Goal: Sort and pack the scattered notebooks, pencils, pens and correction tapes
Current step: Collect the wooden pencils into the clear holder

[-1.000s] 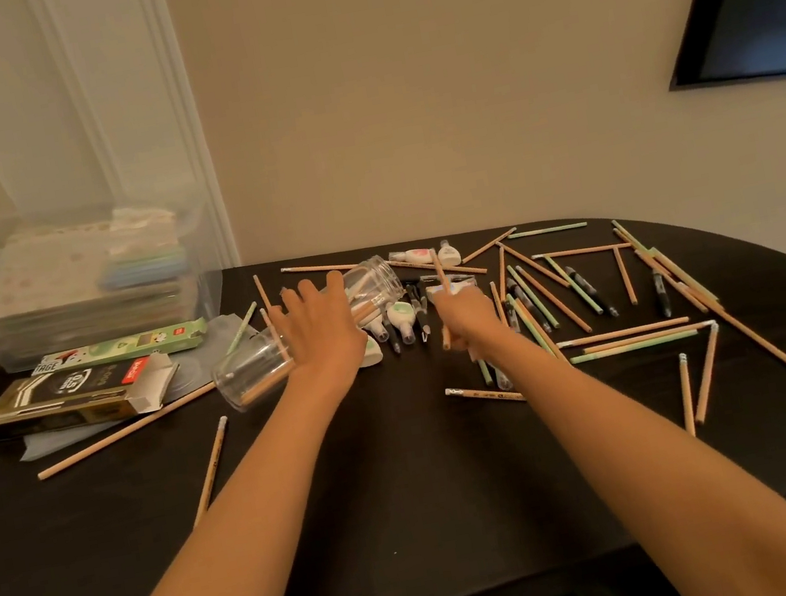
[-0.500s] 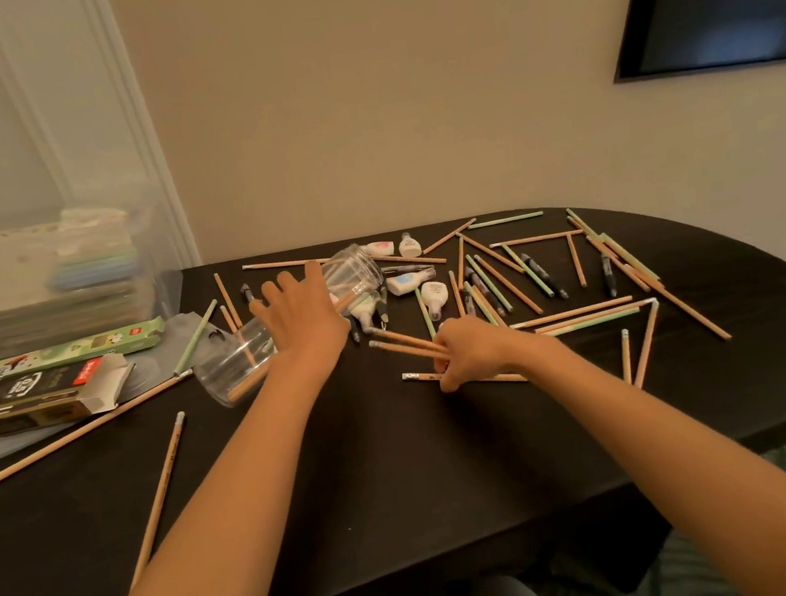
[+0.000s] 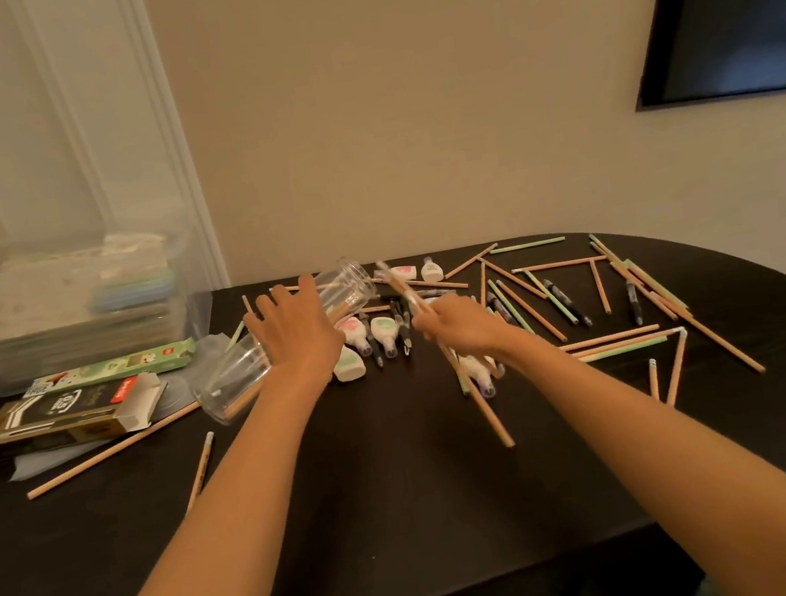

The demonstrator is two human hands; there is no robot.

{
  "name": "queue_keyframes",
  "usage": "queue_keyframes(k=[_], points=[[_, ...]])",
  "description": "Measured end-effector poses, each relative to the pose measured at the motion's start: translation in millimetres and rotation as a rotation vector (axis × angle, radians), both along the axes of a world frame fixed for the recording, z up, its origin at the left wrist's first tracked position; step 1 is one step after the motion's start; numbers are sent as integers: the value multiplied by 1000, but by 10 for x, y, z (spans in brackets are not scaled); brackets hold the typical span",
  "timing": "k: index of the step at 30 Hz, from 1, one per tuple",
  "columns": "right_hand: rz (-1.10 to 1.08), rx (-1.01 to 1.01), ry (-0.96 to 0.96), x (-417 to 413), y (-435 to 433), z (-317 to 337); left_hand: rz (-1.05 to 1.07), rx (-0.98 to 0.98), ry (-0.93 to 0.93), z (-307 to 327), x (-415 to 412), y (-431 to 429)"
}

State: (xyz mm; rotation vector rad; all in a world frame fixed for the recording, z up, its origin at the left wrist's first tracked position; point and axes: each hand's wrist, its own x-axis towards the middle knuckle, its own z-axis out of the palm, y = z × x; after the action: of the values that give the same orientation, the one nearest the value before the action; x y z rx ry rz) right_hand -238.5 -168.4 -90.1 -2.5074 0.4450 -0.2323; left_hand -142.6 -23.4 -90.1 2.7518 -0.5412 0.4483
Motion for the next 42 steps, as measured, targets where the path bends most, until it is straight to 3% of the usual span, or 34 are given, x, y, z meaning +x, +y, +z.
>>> queue_keyframes(k=[5, 7, 11, 19, 21, 26, 28, 34, 36, 40, 42], points=[[-2, 693, -333, 184, 132, 230, -5, 15, 19, 24, 82, 25], [56, 880, -482, 231, 201, 250, 4, 15, 18, 39, 107, 34], [80, 797, -640, 269, 321, 89, 29, 9, 23, 48, 158, 60], [-10, 801, -489, 201, 483, -523, 15, 23, 45, -55, 143, 114], [-35, 900, -510, 225, 443, -510, 4, 27, 55, -63, 135, 113], [-67, 1407, -716, 350, 182, -78, -61, 78, 65, -6, 142, 153], [-151, 1487, -821, 400, 88, 103, -83, 93, 76, 22, 152, 179], [-210, 1521, -989, 526, 138, 302, -233, 121, 134, 81, 99, 171], [-138, 1507, -901, 554, 296, 259, -247, 74, 147, 96, 63, 137], [-36, 1194, -580, 560, 463, 185, -179, 21, 78, 72, 64, 149], [-45, 1153, -497, 542, 450, 201, -134, -56, 83, 66, 75, 178]])
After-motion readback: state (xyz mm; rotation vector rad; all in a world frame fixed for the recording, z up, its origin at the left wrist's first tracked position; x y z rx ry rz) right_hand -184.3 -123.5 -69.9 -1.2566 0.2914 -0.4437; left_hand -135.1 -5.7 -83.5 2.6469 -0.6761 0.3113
